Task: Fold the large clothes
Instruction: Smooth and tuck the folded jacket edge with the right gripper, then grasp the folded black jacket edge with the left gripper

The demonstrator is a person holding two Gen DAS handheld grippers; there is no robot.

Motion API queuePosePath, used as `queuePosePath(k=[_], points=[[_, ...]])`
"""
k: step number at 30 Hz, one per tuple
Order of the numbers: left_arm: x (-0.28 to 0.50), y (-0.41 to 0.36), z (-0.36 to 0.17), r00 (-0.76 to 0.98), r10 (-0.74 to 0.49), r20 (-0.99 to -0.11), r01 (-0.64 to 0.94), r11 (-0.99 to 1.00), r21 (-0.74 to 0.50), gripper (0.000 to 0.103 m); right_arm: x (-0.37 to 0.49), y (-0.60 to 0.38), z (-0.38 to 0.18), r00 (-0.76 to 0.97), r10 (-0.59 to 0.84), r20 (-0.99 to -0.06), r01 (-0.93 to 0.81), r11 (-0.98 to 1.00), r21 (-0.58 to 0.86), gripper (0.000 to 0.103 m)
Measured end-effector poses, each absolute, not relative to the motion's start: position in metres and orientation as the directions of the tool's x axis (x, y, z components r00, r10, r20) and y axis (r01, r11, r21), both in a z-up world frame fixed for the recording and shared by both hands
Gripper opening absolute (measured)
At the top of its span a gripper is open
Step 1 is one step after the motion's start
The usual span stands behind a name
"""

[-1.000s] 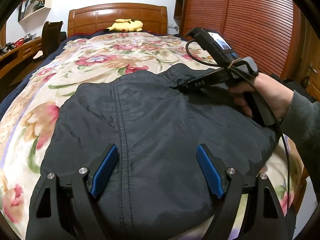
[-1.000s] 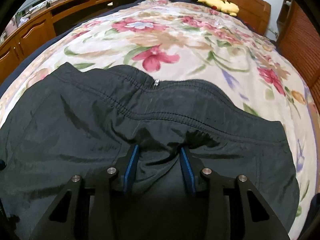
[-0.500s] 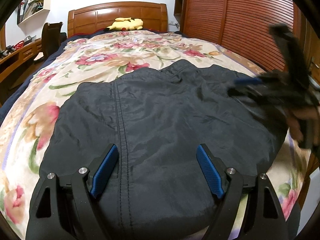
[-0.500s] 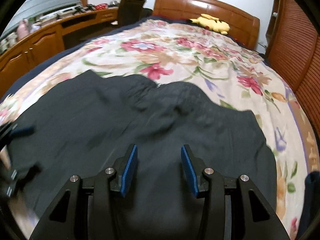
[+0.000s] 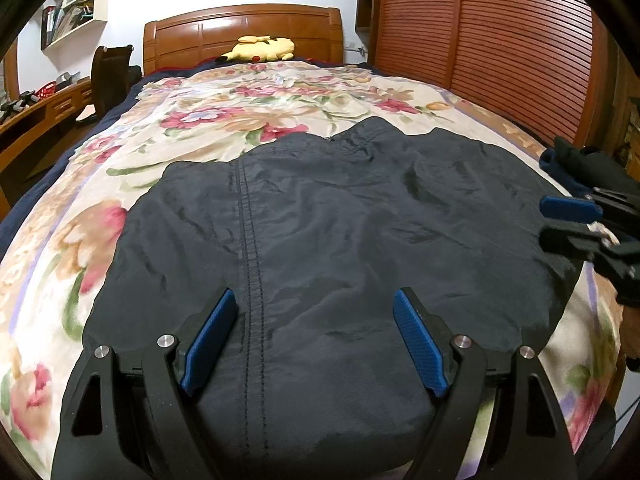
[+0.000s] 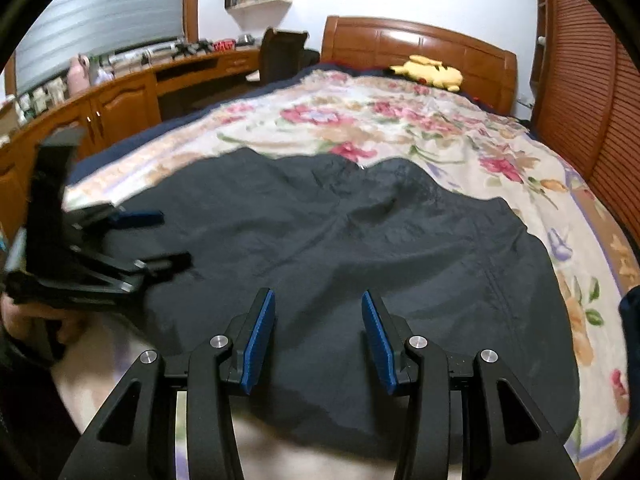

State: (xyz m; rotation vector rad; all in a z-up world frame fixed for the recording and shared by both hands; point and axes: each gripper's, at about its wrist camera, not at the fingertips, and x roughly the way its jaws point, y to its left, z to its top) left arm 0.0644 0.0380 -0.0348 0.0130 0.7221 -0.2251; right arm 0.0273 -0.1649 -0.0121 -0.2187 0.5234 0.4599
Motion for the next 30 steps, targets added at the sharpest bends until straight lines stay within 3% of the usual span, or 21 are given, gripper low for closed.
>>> queuePosePath(k=[4,8,21,25,30], points=[[0.062,0.043,-0.033,0.741,-0.193,-0.643,0.188,0.979,-0.077,0.082,0.022,-0.159,-0.024,0.753,0.379,-0.538,-0.501,0.86,-0.094,0.047],[0.053,0.049,-0.029,0.752,-0.198,-0.628,0.184,0.979,-0.088,0.082,0.039,-0.152,-0.059,0.717,0.345,-0.606,-0.506,0.855,-0.112,0.047],[0.0,0.088,-0.023,0.793,-0.14,-0.592,0.114,0.99,-0.082,0.082,0.043,-0.173,-0.044,0.721,0.397,-0.568,-0.5,0.865,-0.029,0.048],[-0.008,0.108,-0.025,0.803,-0.102,-0.587,0.055,0.994,-0.099,0.082,0.038,-0.19,-0.034,0.771,0.342,-0.538,-0.454,0.887,-0.087,0.048],[-0.001,0.133,-0.036,0.781,-0.066,-0.621,-0.03,0.989,-0.142,0.082,0.053,-0.198,-0.064,0.768,0.255,-0.587,-0.411,0.9,-0.147,0.049]])
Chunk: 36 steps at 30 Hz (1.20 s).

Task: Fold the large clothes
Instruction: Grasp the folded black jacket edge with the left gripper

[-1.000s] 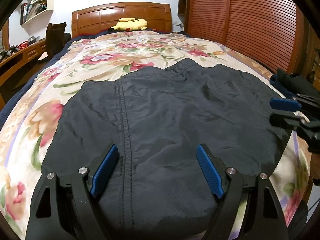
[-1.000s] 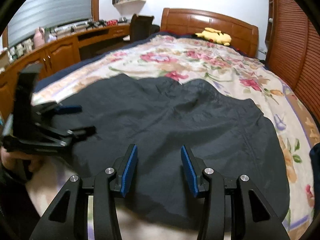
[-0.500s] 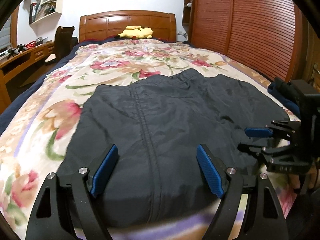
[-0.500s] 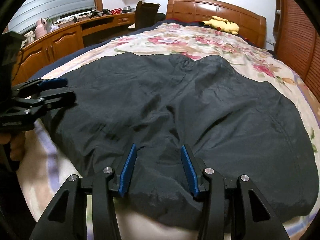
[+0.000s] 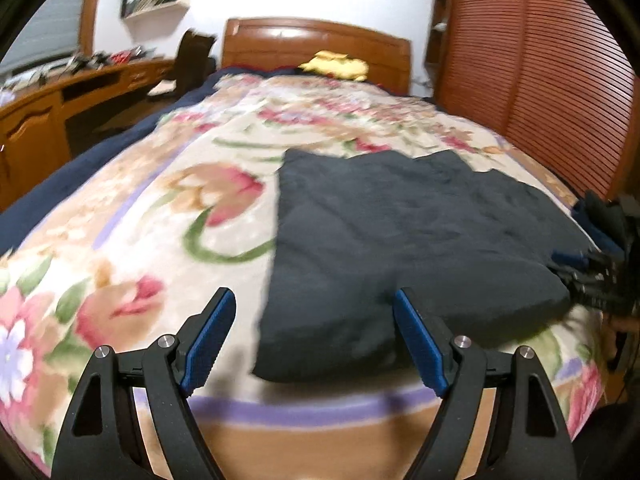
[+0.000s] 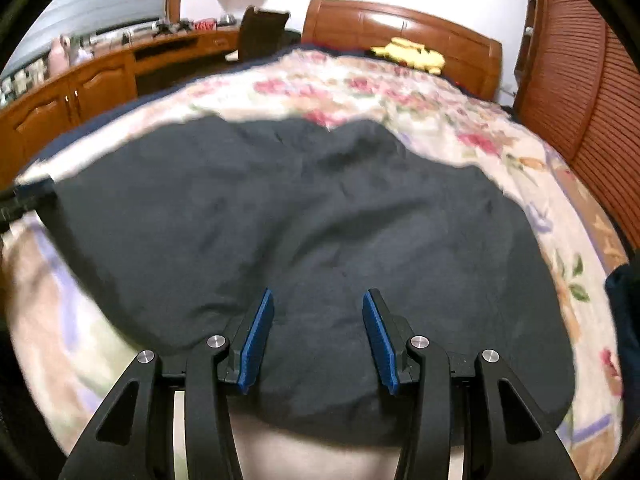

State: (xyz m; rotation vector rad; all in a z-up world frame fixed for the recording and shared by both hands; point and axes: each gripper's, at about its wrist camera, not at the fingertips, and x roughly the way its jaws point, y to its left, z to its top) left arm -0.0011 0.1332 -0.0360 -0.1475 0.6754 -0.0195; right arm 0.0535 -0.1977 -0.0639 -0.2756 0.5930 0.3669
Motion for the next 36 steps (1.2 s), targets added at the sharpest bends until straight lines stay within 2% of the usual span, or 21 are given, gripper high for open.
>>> queuePosePath(k=[3,11,26,36], points=[[0.005,0.138,-0.04,0.77,-0.103,-0.63,-0.035,0.979,-0.202,0.082,0.054,-0.196,-0.073,0.781,0.259,-0.569,-0.41,0.9,-0.152,0.049],[0.004,0.134,-0.048,0.761,-0.071,-0.645,-0.063,0.981,-0.183,0.082,0.036,-0.182,-0.078,0.816,0.227,-0.532,-0.38,0.904,-0.197,0.049],[0.004,0.131,-0.063,0.76,-0.025,-0.649,-0.085,0.987,-0.137,0.082,0.005,-0.205,-0.061,0.813,0.286,-0.507,-0.356,0.934,-0.044,0.05],[0.004,0.128,-0.066,0.759,0.015,-0.651,-0.117,0.987,-0.113,0.083,-0.009,-0.196,-0.056,0.785,0.347,-0.513,-0.415,0.91,-0.02,0.05]])
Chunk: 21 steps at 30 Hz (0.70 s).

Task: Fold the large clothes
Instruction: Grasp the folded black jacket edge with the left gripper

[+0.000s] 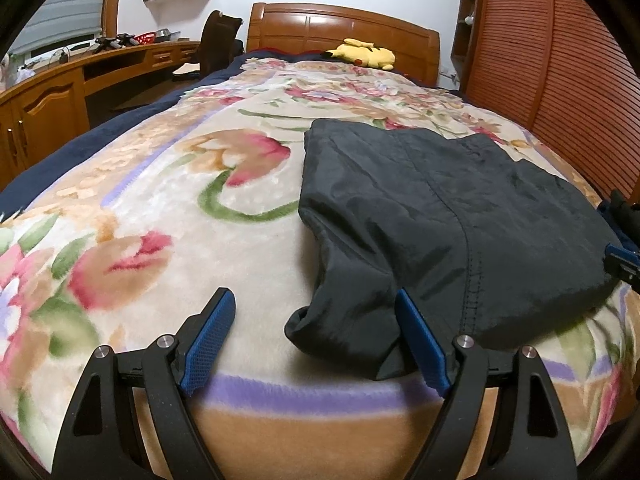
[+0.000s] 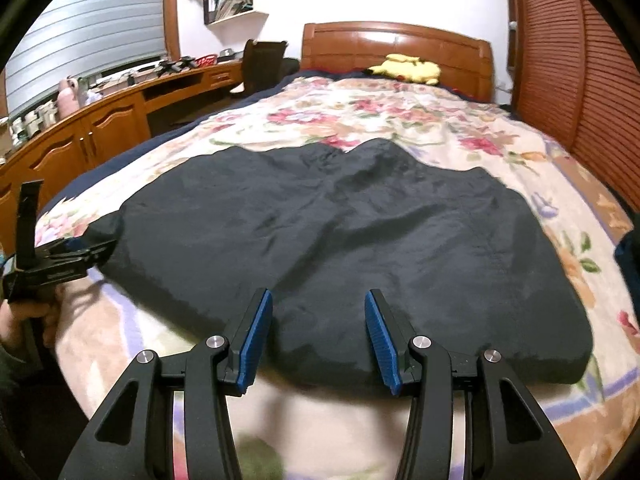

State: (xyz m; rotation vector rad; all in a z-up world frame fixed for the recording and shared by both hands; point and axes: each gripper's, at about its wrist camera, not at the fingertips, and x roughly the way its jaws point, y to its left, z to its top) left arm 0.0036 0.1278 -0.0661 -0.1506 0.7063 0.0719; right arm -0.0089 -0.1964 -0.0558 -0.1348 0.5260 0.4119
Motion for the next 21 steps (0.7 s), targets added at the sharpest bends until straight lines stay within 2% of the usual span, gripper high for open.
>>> queuePosePath(k=[3,4,5,6,8,9,11,14,21], points=[[0.004,0.129,-0.065,0.755,0.006,-0.656,-0.109,0.987,-0.117,0.083,-0.002,-0.191,-0.061,0.77,0.328,-0.548,-0.419,0.907,-0.047,0.05],[0.003,0.13,-0.064,0.754,-0.007,-0.657,-0.101,0.987,-0.127,0.078,-0.001,-0.19,-0.064,0.77,0.319,-0.553,-0.419,0.906,-0.061,0.05],[0.003,0.131,-0.063,0.75,-0.041,-0.66,-0.079,0.985,-0.151,0.068,-0.001,-0.189,-0.065,0.771,0.314,-0.554,-0.419,0.905,-0.07,0.05],[0.004,0.131,-0.063,0.745,-0.065,-0.664,-0.065,0.983,-0.17,0.063,0.0,-0.19,-0.066,0.771,0.311,-0.556,-0.419,0.905,-0.075,0.05],[0.005,0.13,-0.06,0.733,-0.114,-0.67,-0.036,0.978,-0.206,0.042,0.001,-0.193,-0.065,0.767,0.315,-0.559,-0.423,0.903,-0.072,0.05],[0.006,0.128,-0.058,0.729,-0.123,-0.673,-0.029,0.977,-0.21,0.038,0.002,-0.193,-0.063,0.765,0.318,-0.56,-0.426,0.902,-0.069,0.05],[0.004,0.122,-0.052,0.734,-0.096,-0.672,-0.028,0.985,-0.171,0.02,0.0,-0.195,-0.061,0.761,0.322,-0.563,-0.432,0.899,-0.07,0.05],[0.002,0.115,-0.042,0.739,-0.077,-0.669,-0.027,0.989,-0.145,0.015,-0.001,-0.197,-0.061,0.76,0.324,-0.564,-0.445,0.891,-0.087,0.05],[-0.003,0.097,-0.01,0.779,-0.03,-0.627,-0.023,0.997,-0.076,0.011,-0.006,-0.196,-0.061,0.755,0.326,-0.569,-0.462,0.88,-0.11,0.05]])
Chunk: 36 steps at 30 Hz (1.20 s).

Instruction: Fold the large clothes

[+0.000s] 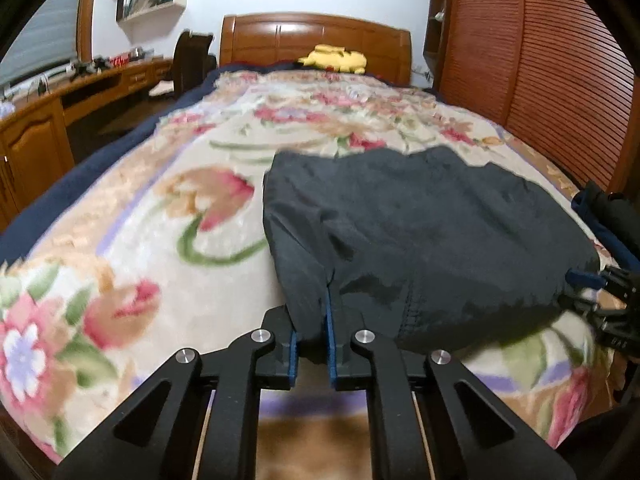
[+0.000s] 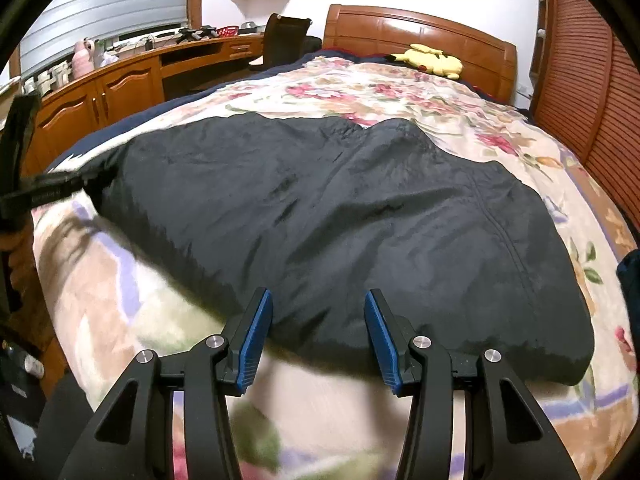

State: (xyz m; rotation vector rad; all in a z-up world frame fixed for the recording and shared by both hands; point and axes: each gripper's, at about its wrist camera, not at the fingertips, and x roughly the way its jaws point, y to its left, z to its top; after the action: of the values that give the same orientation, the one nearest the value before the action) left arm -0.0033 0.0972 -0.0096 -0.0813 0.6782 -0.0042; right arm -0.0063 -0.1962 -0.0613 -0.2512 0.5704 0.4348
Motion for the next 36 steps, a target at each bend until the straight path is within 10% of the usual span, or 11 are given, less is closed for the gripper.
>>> queuePosePath(k=[36], points=[[0.018,-0.192,0.098,0.826,-0.238,-0.512,0.367,0.915,0.166,0.008,-0.073,-0.334,-0.045,0.86,0.203,-0.468,-0.212,0.977,0.034,0.046]])
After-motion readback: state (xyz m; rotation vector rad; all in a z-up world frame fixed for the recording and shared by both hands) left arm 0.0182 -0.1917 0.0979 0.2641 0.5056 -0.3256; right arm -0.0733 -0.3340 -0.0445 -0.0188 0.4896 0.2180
